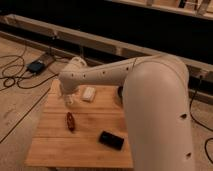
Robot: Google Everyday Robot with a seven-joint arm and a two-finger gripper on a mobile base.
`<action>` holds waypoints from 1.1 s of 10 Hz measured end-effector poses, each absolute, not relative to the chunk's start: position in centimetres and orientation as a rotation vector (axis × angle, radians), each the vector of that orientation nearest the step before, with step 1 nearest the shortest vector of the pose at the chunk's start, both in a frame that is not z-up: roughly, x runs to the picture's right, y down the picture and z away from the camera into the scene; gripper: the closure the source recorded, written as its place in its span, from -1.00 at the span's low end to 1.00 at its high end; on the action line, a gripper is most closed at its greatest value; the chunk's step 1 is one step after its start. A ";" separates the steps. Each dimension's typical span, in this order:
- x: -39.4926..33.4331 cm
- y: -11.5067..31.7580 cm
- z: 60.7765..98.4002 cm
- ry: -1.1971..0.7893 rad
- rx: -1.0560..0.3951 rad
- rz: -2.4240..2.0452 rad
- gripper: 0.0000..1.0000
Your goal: Place the bottle in the ceramic bowl
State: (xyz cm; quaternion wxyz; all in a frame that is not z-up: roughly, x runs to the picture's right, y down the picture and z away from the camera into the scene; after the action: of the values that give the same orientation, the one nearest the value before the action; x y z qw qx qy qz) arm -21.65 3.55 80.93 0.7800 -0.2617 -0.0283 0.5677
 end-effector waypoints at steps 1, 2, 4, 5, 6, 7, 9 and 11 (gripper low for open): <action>-22.2 3.5 81.2 -0.071 -0.556 1.226 -0.30; -22.7 3.5 81.6 -0.078 -0.547 1.224 -0.30; -23.6 3.4 82.6 -0.087 -0.525 1.219 -0.30; -24.0 3.3 83.2 -0.090 -0.511 1.217 -0.30; -24.4 3.0 83.8 -0.095 -0.496 1.218 -0.30; -24.7 2.6 84.5 -0.100 -0.475 1.219 -0.30; -25.1 2.0 85.5 -0.111 -0.431 1.218 -0.08; -25.2 1.6 86.2 -0.119 -0.379 1.210 0.36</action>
State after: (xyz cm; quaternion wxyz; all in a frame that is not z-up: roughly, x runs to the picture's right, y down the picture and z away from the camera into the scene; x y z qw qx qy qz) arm -25.23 1.64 86.16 0.8040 -0.1768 -0.0555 0.5650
